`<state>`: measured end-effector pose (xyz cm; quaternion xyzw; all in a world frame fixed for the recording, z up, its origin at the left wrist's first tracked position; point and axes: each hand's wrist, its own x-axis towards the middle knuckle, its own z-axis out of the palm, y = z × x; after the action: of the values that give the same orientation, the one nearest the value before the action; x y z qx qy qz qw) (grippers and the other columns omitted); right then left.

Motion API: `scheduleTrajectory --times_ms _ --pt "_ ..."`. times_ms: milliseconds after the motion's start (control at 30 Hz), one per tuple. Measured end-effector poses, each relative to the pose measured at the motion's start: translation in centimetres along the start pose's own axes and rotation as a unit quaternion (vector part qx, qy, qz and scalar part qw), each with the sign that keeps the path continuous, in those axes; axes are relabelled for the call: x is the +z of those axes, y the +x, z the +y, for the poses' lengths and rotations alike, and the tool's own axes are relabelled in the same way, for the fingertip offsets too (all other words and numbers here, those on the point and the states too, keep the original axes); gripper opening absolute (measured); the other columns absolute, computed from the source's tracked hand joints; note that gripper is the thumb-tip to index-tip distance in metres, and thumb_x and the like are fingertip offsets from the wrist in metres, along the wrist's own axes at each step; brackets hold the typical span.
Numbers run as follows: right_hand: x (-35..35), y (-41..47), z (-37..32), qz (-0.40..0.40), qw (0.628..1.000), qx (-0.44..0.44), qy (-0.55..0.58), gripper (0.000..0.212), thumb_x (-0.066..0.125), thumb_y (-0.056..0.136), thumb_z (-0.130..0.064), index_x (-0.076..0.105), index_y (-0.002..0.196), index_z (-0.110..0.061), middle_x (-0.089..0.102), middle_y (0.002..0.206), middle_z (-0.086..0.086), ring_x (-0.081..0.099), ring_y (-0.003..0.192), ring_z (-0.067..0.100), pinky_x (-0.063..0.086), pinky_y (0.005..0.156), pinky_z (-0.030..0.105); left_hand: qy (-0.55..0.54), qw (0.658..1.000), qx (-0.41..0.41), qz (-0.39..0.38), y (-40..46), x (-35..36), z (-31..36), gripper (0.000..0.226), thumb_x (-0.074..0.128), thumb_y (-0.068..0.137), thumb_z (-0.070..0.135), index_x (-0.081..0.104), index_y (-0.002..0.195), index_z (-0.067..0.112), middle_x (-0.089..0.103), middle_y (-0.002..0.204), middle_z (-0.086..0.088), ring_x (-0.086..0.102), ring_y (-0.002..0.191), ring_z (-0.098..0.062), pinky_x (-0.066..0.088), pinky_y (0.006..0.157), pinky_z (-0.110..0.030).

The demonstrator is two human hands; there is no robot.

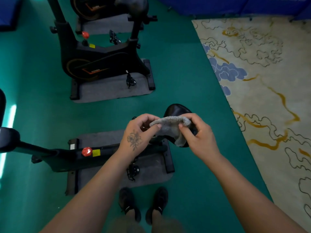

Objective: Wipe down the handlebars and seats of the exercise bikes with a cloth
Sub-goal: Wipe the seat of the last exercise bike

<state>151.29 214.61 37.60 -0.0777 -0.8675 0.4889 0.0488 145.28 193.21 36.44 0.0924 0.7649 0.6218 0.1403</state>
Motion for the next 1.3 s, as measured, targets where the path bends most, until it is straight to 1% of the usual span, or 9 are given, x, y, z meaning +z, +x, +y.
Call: scheduleTrajectory --times_ms 100,167,300,433,600,800,900,1100,1300 --pt "0.4 -0.5 -1.3 0.016 0.998 -0.022 -0.049 0.015 0.072 0.090 -0.029 0.061 0.100 -0.034 0.068 0.089 -0.016 0.066 0.079 0.009 0.056 0.071 0.041 0.003 1.000 0.002 -0.004 -0.9 -1.1 0.4 0.012 0.076 0.096 0.011 0.077 0.096 0.022 0.074 0.088 0.009 0.065 0.079 -0.004 0.051 0.070 -0.018" --pt "0.9 -0.7 -2.3 0.018 0.998 -0.043 -0.050 0.019 0.074 0.088 -0.042 0.059 0.094 -0.031 0.066 0.080 -0.011 0.064 0.071 0.012 0.054 0.064 0.040 -0.002 1.000 0.003 -0.009 -1.6 -1.9 0.6 0.009 0.075 0.097 0.010 0.077 0.101 0.018 0.075 0.092 0.005 0.067 0.081 -0.004 0.052 0.071 -0.017" --pt "1.9 -1.2 -3.8 0.005 0.996 -0.067 -0.063 0.023 0.072 0.089 -0.051 0.059 0.091 -0.031 0.064 0.076 -0.010 0.062 0.069 0.012 0.051 0.061 0.039 -0.024 1.000 -0.009 0.000 -3.0 -3.9 0.3 0.020 0.078 0.096 0.024 0.074 0.116 0.024 0.076 0.112 0.004 0.072 0.105 -0.012 0.059 0.088 -0.033" --pt "2.8 -1.4 -4.7 -0.009 0.994 -0.074 -0.079 0.019 0.070 0.090 -0.048 0.060 0.092 -0.032 0.065 0.082 -0.013 0.062 0.075 0.012 0.049 0.065 0.034 -0.019 0.999 -0.008 0.031 -4.4 -6.5 0.1 0.036 0.077 0.091 0.038 0.070 0.126 0.030 0.073 0.126 0.009 0.068 0.121 -0.013 0.057 0.104 -0.048" --pt "3.6 -1.8 -6.1 -0.019 0.988 -0.104 -0.108 0.014 0.074 0.093 -0.037 0.063 0.095 -0.029 0.066 0.087 -0.015 0.060 0.085 0.007 0.046 0.075 0.025 0.044 0.998 0.002 0.042 -6.5 -9.4 0.6 0.058 0.072 0.089 0.057 0.059 0.143 0.041 0.058 0.146 0.020 0.051 0.139 -0.001 0.046 0.117 -0.046" --pt "3.4 -2.2 -7.1 -0.036 0.982 -0.150 -0.113 0.012 0.080 0.091 -0.021 0.068 0.094 -0.023 0.067 0.085 -0.015 0.058 0.085 0.002 0.043 0.075 0.016 0.067 0.996 -0.006 0.064 -9.7 -11.1 1.5 0.072 0.072 0.085 0.066 0.049 0.151 0.046 0.049 0.155 0.025 0.040 0.147 0.004 0.036 0.125 -0.044" --pt "3.1 -2.0 -7.1 -0.067 0.979 -0.164 -0.102 0.008 0.074 0.090 -0.026 0.067 0.094 -0.028 0.065 0.088 -0.022 0.059 0.085 0.001 0.039 0.077 0.015 0.075 0.992 -0.016 0.102 -11.7 -10.8 1.9 0.080 0.071 0.082 0.077 0.045 0.152 0.051 0.045 0.158 0.026 0.037 0.149 0.005 0.034 0.126 -0.042" --pt "3.0 -0.7 -8.0 -0.142 0.962 -0.220 -0.076 0.009 0.065 0.090 -0.038 0.066 0.097 -0.033 0.068 0.094 -0.017 0.063 0.089 0.011 0.051 0.082 0.039 0.070 0.976 -0.030 0.202 -16.3 -8.8 2.2 0.079 0.072 0.084 0.071 0.043 0.154 0.052 0.042 0.162 0.024 0.034 0.151 0.003 0.034 0.126 -0.045" --pt "4.6 -1.4 -11.0 -0.223 0.925 -0.305 -0.048 0.006 0.066 0.091 -0.034 0.066 0.094 -0.029 0.066 0.090 -0.016 0.061 0.088 0.007 0.047 0.080 0.034 0.052 0.944 -0.047 0.323 -23.0 -6.7 2.7 0.080 0.076 0.082 0.069 0.045 0.154 0.048 0.047 0.159 0.021 0.040 0.149 0.002 0.036 0.125 -0.044"
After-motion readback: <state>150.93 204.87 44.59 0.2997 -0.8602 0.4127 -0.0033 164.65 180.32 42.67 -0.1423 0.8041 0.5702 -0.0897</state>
